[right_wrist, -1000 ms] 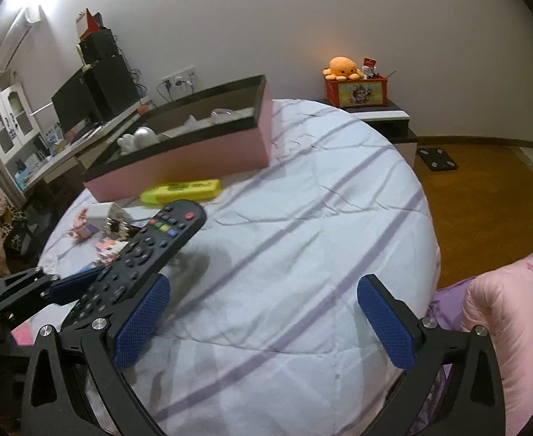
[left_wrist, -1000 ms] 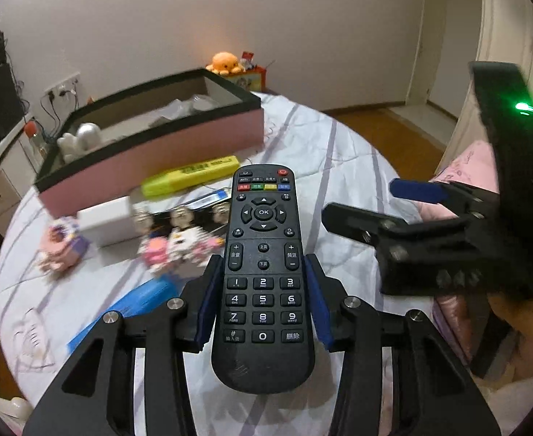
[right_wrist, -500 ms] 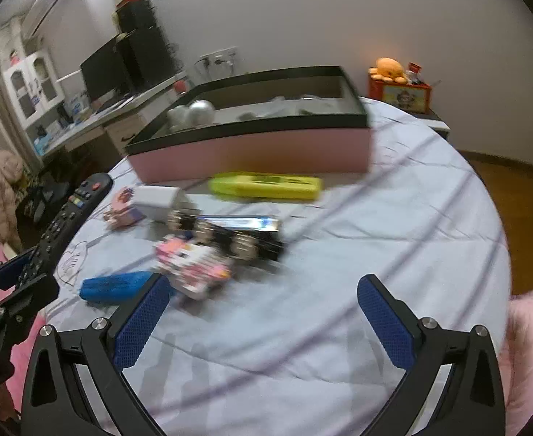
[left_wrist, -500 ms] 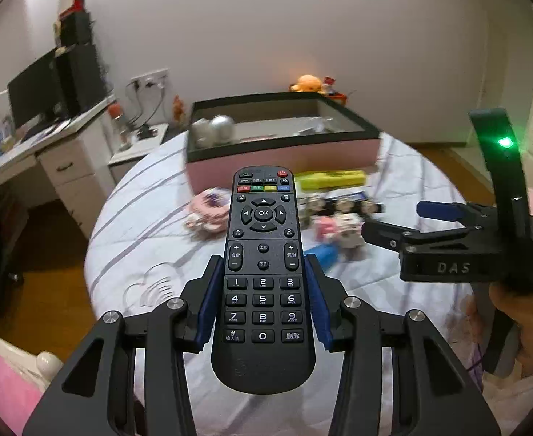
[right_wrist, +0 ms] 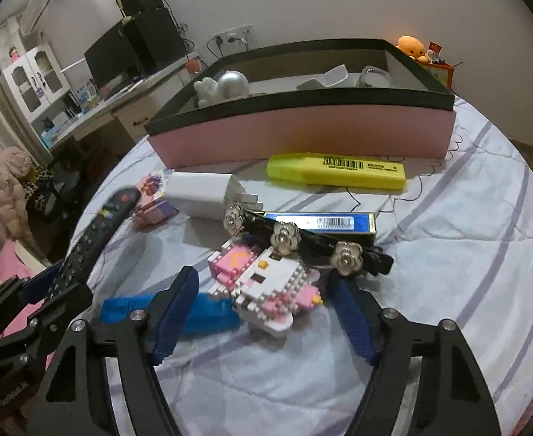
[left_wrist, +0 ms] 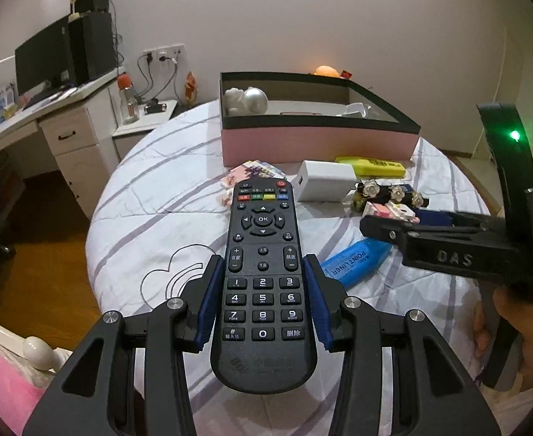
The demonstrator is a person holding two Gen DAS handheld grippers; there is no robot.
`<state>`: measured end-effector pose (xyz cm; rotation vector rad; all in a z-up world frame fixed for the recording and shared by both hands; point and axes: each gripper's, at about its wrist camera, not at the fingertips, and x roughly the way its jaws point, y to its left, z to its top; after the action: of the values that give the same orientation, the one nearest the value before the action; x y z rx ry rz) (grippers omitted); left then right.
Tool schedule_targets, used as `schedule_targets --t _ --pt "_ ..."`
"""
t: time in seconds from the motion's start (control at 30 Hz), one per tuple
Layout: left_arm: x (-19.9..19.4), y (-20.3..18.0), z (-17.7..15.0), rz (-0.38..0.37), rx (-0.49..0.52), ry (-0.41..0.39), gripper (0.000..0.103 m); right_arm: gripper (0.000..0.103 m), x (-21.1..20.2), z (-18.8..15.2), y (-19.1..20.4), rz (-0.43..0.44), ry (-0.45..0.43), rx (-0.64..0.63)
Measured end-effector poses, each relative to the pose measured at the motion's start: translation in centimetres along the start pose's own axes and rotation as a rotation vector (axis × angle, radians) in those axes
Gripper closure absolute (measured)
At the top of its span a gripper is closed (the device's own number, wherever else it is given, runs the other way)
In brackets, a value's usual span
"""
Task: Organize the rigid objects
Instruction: 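Grasp the pink block Hello Kitty figure with the right tool while the left tool holds the remote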
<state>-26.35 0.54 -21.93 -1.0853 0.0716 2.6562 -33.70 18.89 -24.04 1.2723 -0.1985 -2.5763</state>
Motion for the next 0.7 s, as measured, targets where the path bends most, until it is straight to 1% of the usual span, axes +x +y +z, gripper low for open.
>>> schedule_targets --t 0.03,0.13,0.17,0.27,0.5,0.6,0.63,0.7 --pt "0.2 0.1 0.1 -0.004 -0.004 -0.002 0.059 0.036 0.1 0.2 0.1 -0.01 0.0 -0.006" --pt "0.6 0.0 0.3 -0.018 -0.003 -0.001 0.059 0.043 0.5 0.6 0.2 -0.031 0.008 -0.019" --pt "1.0 0.0 0.2 -0.024 -0.003 0.007 0.059 0.043 0.7 0.6 0.4 -0.048 0.014 -0.042" --pt "1.7 0.2 0.1 -0.015 -0.013 0.025 0.059 0.043 0.4 0.4 0.4 -0.052 0.011 -0.073" --pt "0.5 0.6 0.4 -0.061 -0.055 -0.023 0.059 0.043 -1.5 -0.7 -0.6 -0.019 -0.012 -0.072" --pt "-0.3 0.3 0.9 -0.081 -0.05 -0.042 0.059 0.043 -2.7 -0.7 -0.7 -0.002 -0.036 -0.076" --pt "-0.6 0.1 1.1 -0.078 -0.05 -0.048 0.059 0.043 -2.9 -0.6 -0.6 -0.001 -0.036 -0.08" --pt "-1.1 -0.3 1.3 -0.082 -0.036 -0.057 0.059 0.043 -3.8 -0.5 -0.6 0.001 -0.063 -0.083"
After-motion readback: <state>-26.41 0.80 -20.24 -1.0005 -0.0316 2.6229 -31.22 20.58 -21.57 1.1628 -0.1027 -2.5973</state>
